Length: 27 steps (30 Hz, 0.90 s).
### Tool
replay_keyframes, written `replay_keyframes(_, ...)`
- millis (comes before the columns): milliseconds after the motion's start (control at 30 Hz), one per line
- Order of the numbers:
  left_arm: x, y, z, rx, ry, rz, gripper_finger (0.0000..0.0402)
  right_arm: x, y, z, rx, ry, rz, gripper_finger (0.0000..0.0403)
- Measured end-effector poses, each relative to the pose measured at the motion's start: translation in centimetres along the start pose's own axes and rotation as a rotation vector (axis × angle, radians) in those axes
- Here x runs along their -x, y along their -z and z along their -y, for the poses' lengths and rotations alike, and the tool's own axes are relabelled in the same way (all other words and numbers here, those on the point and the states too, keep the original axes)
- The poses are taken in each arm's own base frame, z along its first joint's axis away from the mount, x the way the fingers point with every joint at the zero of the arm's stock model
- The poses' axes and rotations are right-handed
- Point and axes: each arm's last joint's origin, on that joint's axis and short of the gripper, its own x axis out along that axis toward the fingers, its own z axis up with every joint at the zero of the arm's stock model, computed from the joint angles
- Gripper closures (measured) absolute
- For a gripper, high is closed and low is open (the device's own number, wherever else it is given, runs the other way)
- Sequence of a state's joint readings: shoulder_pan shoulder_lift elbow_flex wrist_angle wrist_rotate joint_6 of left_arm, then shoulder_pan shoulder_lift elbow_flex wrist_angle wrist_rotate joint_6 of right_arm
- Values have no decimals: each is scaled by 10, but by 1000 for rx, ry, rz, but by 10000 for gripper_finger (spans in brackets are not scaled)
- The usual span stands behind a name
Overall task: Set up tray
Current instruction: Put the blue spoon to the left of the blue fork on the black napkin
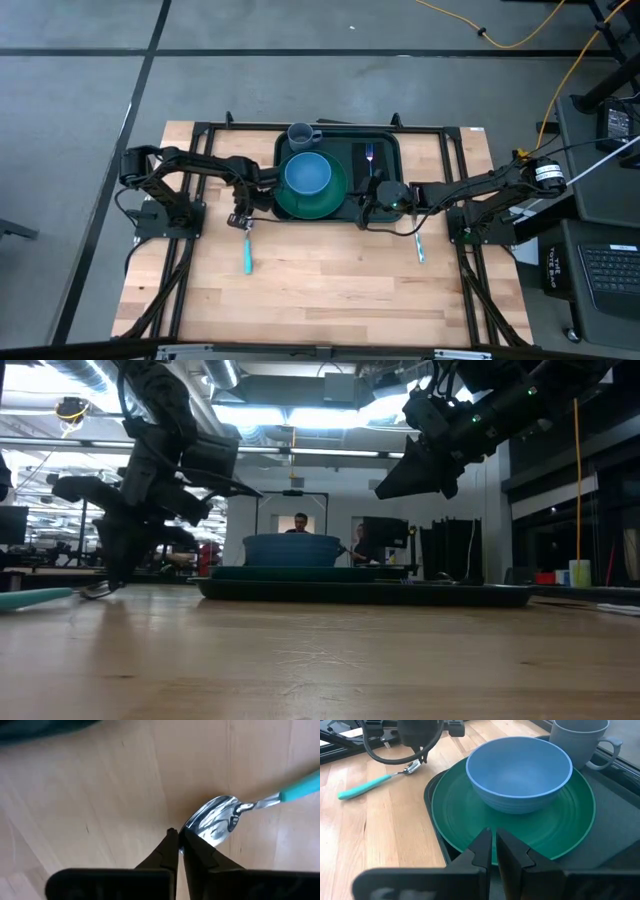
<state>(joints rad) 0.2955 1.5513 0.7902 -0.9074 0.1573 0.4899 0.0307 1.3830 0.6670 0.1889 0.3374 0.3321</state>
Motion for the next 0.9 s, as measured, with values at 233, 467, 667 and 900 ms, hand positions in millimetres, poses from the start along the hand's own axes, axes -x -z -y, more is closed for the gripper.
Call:
replay_keyframes(233,9,3,3,33,-26,25,400,0,0,0,0,0,0,372)
replay_keyframes(467,33,13,12,62,-75,127,401,0,0,0,0,0,1,372)
replay_keyframes(667,56,25,23,72,-116,240,401,0,0,0,0,0,1,372)
replay_keyframes(900,79,38,36,75,-120,405,401,0,0,0,0,0,1,372)
